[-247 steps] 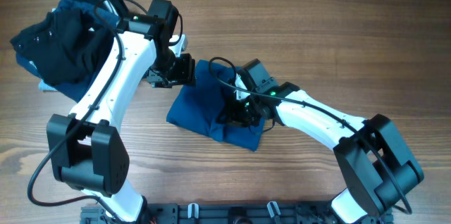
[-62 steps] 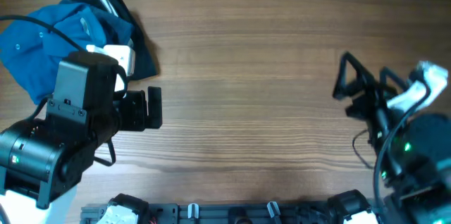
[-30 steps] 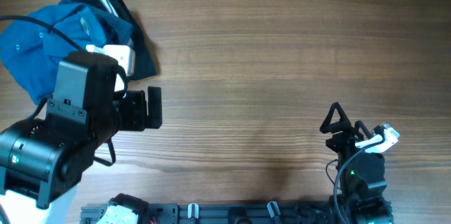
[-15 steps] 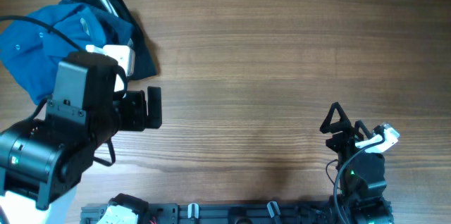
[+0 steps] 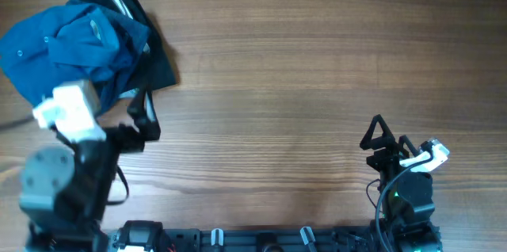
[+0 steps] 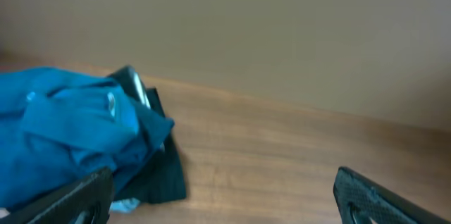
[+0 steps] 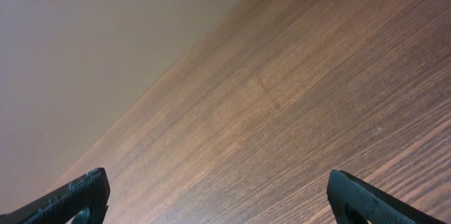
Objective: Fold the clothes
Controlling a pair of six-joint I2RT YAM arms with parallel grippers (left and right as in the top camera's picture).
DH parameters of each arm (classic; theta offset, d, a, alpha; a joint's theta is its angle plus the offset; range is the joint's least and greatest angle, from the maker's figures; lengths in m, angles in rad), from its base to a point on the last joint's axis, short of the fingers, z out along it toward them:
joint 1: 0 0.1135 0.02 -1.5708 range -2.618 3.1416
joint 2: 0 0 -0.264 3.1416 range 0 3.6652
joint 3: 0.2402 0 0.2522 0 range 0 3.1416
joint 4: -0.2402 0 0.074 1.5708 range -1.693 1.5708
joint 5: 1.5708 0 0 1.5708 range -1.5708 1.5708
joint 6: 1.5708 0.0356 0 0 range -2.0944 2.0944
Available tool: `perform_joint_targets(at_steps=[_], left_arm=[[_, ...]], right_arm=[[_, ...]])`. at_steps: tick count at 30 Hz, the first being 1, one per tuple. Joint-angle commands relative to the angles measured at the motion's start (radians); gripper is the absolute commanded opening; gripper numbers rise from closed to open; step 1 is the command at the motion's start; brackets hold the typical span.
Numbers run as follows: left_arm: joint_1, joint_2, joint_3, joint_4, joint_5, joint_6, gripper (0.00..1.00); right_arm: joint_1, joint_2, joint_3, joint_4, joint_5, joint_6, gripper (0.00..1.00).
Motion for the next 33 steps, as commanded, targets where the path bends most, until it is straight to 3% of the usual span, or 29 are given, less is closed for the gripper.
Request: perform_joint_targets(at_steps=[1, 8, 13, 21, 33], left_arm=[[0.044, -0.194, -0.222, 0.093, 0.038, -0.006, 1.0], [0.071, -0.447, -0.482, 0.201, 0.056, -0.005, 1.0], [0.083, -0.57, -0.695, 0.373, 0.081, -0.006, 1.0], [0.087, -0.578, -0.957, 0.596, 0.124, -0.006, 1.0], [0.076, -0.577, -1.009, 0.61, 0.123, -0.005, 1.0]], right_arm=[[-0.005, -0.015, 0.002, 0.002, 0.017, 0.007, 1.0], [-0.005, -0.014, 0.002, 0.002, 0.017, 0.006, 1.0], [-0.005, -0.014, 0.002, 0.002, 0.017, 0.006, 1.0], [-0.005, -0.014, 0.002, 0.002, 0.017, 0.007, 1.0], [-0.005, -0.014, 0.002, 0.002, 0.017, 0.006, 1.0]])
